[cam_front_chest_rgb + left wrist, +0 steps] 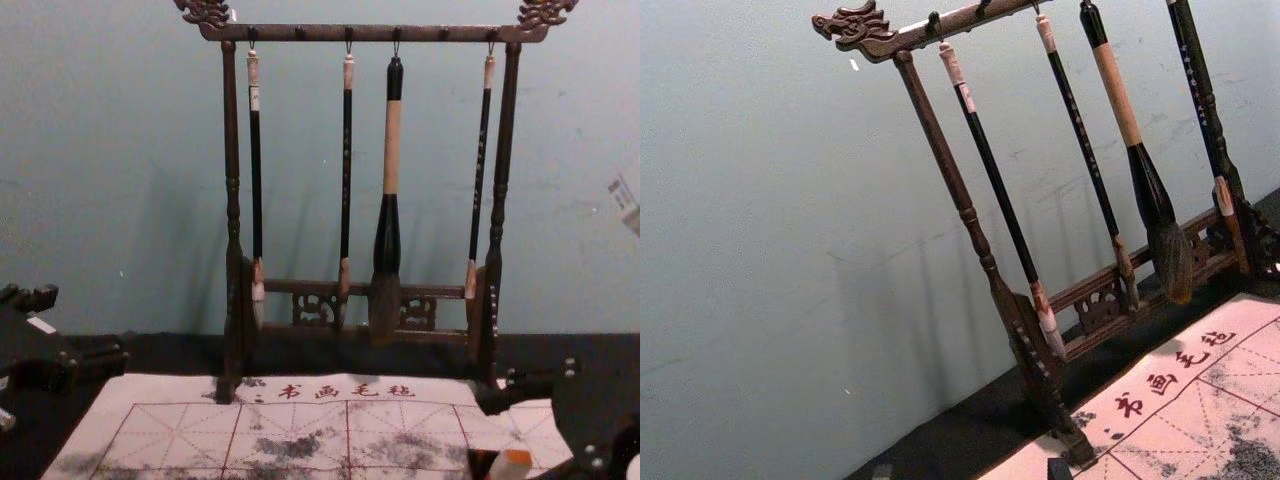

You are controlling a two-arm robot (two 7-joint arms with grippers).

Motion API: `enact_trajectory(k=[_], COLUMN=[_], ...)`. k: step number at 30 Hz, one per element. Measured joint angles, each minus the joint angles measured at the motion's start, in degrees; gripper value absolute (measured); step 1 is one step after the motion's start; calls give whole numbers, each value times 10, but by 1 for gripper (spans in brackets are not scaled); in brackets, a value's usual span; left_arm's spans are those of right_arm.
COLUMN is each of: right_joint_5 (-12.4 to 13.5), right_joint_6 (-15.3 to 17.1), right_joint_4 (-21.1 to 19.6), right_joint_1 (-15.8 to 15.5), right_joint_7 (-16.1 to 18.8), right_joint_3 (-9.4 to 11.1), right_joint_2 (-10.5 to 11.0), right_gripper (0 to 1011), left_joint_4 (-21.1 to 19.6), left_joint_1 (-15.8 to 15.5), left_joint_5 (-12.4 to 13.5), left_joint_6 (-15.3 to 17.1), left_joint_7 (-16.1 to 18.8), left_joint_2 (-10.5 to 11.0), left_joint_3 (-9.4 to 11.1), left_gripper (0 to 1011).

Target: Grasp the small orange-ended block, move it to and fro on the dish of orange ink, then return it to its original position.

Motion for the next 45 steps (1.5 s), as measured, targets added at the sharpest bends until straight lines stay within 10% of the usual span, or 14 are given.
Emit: enact_trajectory(k=[12, 26, 45], right_joint_5=[72, 66, 43], right_joint_6=[-11, -28, -33], right_joint_4=[-53, -132, -81], right_joint_1=[-45, -213, -244], right_joint_7=[-41, -349, -424], right_joint_3=[59, 184, 203], right_joint_2=[6, -29, -86], right_gripper=[1000, 1000, 1000], left_joint_4=[0, 0, 0], left_joint_1=[0, 0, 0], left_joint_5=[0, 0, 0], left_joint_6=[0, 0, 0], left_joint_7=[0, 0, 0], left_joint_2=[0, 0, 0], left_joint_3=[0, 0, 0], left_gripper=[1001, 1001, 1001])
